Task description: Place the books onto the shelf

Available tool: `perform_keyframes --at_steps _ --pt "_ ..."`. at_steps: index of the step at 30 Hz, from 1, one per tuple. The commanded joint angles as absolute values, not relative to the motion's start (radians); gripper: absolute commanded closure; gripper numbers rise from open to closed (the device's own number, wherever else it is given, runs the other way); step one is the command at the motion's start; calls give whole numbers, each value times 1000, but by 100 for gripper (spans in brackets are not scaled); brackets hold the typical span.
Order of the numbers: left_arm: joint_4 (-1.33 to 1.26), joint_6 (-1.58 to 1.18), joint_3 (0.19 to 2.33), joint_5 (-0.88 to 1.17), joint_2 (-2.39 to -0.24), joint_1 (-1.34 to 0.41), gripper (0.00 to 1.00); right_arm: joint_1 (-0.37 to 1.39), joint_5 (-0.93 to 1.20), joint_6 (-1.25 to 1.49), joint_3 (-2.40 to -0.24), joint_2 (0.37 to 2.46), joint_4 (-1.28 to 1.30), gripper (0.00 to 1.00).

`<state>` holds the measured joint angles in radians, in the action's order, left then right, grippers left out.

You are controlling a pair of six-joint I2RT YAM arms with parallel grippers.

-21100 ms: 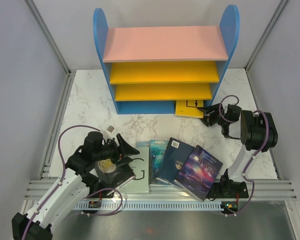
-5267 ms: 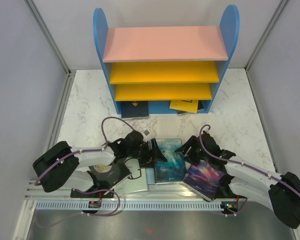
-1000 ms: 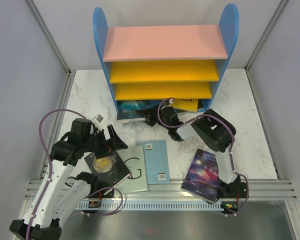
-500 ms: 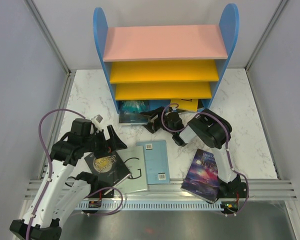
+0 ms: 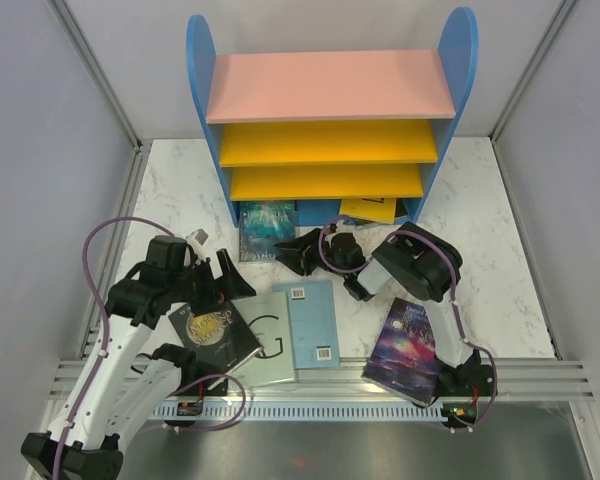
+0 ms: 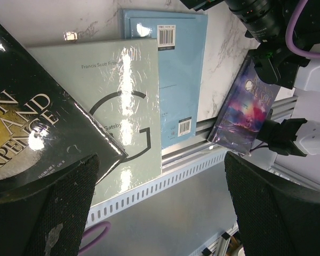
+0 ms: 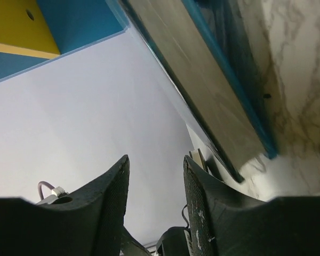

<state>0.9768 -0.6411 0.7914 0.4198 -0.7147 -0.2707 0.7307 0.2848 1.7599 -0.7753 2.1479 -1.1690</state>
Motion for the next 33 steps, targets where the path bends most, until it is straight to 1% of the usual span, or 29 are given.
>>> perform_keyframes --at_steps 1,3,5,6,7,8,9,10,12,13,16,19,22,33 --pt "948 -618 788 428 -710 -272 0 732 296 1761 -833 2161 -1178 51" --pt "950 -615 793 428 -709 -272 0 735 298 1735 -847 2137 -1125 51" --pt "957 -609 799 422 -709 -273 0 736 308 1641 -868 2099 -981 50" --pt "960 -603 802 419 -710 -273 0 744 305 1587 -899 2036 -892 50" --pt "962 -601 802 417 -709 -273 0 749 295 1528 -917 1998 -682 49" --pt "963 -601 804 416 -709 -272 0 756 278 1408 -933 1961 -584 49" --pt "965 -600 801 413 -707 -273 0 764 235 1367 -952 1894 -504 49" --pt "965 -597 801 411 -707 -273 0 776 218 1327 -954 1864 -400 50" --pt "965 -597 793 408 -706 -273 0 793 166 1250 -959 1796 -315 57" --pt "963 -598 792 407 -706 -272 0 799 141 1227 -965 1778 -216 59" --pt "956 -603 779 408 -706 -273 0 837 69 1148 -1005 1755 -70 77" --pt "942 -609 769 414 -710 -272 0 877 39 1121 -1048 1795 -2 94" --pt "937 -609 773 416 -716 -273 0 911 6 1121 -1092 1848 64 99" --pt "971 -601 782 426 -700 -273 0 922 -49 1161 -1227 2028 106 100"
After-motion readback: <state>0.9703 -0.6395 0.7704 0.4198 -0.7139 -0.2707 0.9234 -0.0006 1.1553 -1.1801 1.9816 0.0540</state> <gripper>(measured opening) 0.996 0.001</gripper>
